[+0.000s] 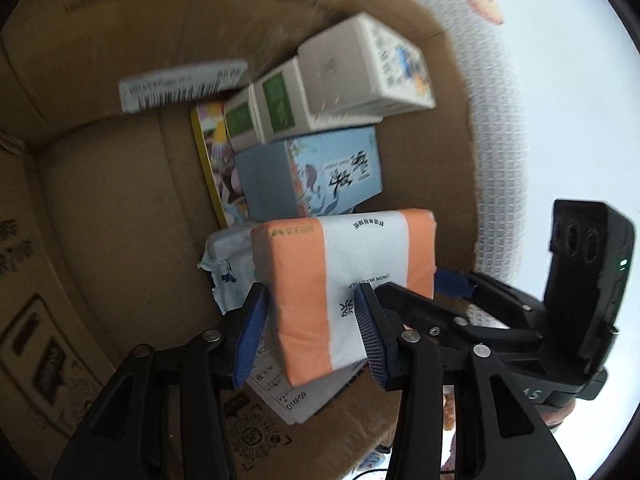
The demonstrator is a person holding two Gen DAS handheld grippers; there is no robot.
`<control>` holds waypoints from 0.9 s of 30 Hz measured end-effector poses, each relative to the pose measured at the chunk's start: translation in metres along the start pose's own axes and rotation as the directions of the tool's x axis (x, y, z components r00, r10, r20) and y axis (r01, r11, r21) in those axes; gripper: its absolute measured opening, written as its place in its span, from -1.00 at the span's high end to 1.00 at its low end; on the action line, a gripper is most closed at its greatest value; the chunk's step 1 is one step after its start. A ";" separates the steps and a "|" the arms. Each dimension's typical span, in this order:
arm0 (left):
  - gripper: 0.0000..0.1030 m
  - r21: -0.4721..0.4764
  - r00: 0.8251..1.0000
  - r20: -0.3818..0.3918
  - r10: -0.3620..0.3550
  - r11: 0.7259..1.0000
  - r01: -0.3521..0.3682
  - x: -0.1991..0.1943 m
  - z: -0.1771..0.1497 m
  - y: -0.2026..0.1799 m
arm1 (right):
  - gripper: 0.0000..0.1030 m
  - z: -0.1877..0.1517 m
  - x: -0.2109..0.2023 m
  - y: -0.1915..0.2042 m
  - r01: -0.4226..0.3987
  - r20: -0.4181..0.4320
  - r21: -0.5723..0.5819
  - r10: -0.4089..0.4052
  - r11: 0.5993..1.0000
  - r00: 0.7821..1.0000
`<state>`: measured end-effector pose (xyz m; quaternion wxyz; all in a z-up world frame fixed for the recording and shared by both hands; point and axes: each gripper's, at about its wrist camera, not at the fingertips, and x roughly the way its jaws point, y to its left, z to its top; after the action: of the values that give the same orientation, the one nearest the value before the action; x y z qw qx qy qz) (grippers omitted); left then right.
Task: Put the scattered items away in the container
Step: 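Lower the tissue pack with both grippers into the carton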
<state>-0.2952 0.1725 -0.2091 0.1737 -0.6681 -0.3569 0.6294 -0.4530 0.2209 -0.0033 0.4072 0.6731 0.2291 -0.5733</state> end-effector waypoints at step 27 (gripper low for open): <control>0.69 0.028 0.997 0.070 0.044 0.999 -0.046 -0.014 -0.008 -0.004 | 0.45 0.002 -0.009 0.030 0.220 0.121 -0.242 -0.195 0.945 0.973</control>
<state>-0.2875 0.1675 -0.1949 0.1569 -0.6509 -0.3382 0.6614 -0.4330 0.2043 0.0137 0.4378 0.5595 0.3505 -0.6103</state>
